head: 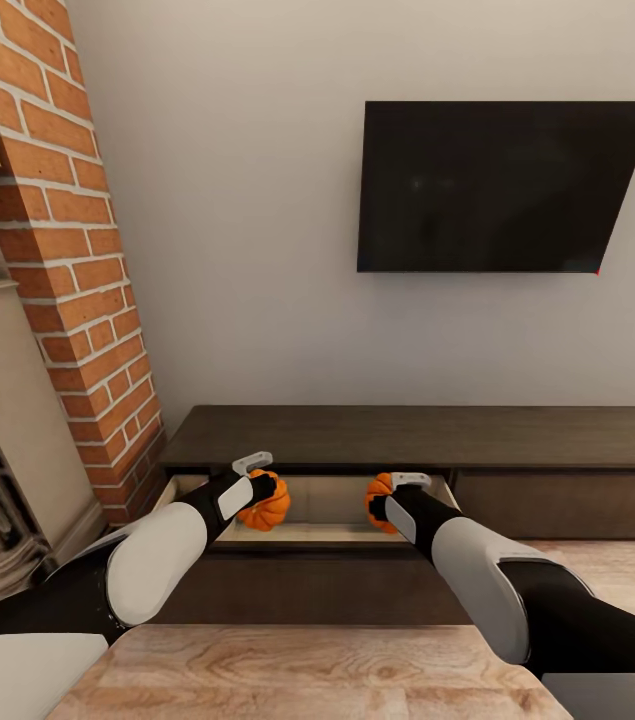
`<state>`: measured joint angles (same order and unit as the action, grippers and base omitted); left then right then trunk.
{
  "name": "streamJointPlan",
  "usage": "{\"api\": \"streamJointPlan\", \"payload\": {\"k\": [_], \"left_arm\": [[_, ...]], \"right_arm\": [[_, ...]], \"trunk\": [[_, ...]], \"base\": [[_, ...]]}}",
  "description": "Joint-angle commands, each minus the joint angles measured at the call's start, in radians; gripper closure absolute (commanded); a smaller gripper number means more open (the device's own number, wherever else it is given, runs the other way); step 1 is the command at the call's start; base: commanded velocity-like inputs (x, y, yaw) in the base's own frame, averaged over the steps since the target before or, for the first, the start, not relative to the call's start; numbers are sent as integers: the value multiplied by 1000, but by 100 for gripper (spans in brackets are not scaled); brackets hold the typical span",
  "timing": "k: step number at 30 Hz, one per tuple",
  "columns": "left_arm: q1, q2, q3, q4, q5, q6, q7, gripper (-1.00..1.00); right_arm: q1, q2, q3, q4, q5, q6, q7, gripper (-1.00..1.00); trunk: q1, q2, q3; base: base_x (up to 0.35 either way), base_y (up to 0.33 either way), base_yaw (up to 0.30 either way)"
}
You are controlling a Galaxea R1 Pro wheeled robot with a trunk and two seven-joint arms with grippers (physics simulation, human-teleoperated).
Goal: Place each of the two pumpkins and all three candles from the living room inside a cabinet in the living room (use any cabinet), then make sure every cabinet is closed, and position the cauldron so it is next to a table in the living room.
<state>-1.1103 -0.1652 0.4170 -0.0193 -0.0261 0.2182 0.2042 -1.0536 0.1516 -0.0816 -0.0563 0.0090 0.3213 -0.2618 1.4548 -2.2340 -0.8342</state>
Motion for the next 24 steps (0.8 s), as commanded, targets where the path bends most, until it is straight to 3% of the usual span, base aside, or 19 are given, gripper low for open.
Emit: {"api": "streamJointPlan", "payload": {"k": [1, 2, 3, 24], "left_arm": [[0, 0, 5, -2, -3, 6, 4, -100], [0, 0, 5, -2, -3, 7, 3, -100], [0, 0, 5, -2, -3, 7, 3, -100], [0, 20, 5, -3, -3, 7, 12, -100]], "right_arm": [[0, 0, -7, -2, 0, 4, -3, 100], [0, 0, -7, -2, 0, 4, -3, 100], [0, 0, -7, -3, 0, 4, -3, -100], [0, -11, -8, -7, 2, -1, -8, -100]], "trunk": [[0, 0, -1], [0, 0, -1], [0, 0, -1], [0, 0, -1]], "base": [[0, 0, 0], [0, 0, 0], [0, 0, 0], [0, 0, 0]]}}
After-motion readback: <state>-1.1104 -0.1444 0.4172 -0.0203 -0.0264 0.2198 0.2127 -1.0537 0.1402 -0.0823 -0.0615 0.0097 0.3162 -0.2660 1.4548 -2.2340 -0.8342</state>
